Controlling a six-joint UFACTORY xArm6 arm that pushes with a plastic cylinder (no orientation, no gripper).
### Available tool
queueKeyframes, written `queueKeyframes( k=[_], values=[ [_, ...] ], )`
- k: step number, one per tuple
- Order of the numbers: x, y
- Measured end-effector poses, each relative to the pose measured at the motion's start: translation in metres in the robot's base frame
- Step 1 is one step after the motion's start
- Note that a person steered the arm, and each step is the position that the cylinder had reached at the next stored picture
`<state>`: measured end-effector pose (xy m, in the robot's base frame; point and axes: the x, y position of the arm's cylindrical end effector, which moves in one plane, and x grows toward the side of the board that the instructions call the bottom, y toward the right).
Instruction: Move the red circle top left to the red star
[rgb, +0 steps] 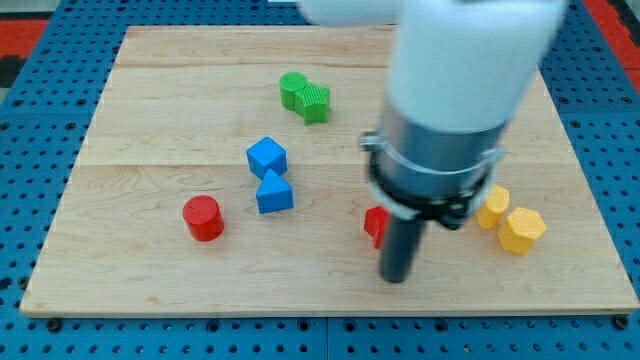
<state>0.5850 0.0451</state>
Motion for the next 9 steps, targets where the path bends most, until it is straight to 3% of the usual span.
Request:
queueKeyframes(
  k=[1, 2, 4, 5, 6, 7, 8, 9],
  values=[
    [-0.024, -0.044],
    [-0.048, -0.027],
    [-0.035, 0.073],
    [-0.017, 0.018],
    [-0.033, -0.108],
    [-0.048, -0.195],
    [-0.054, -0.219],
    [-0.095, -0.255]
  ],
)
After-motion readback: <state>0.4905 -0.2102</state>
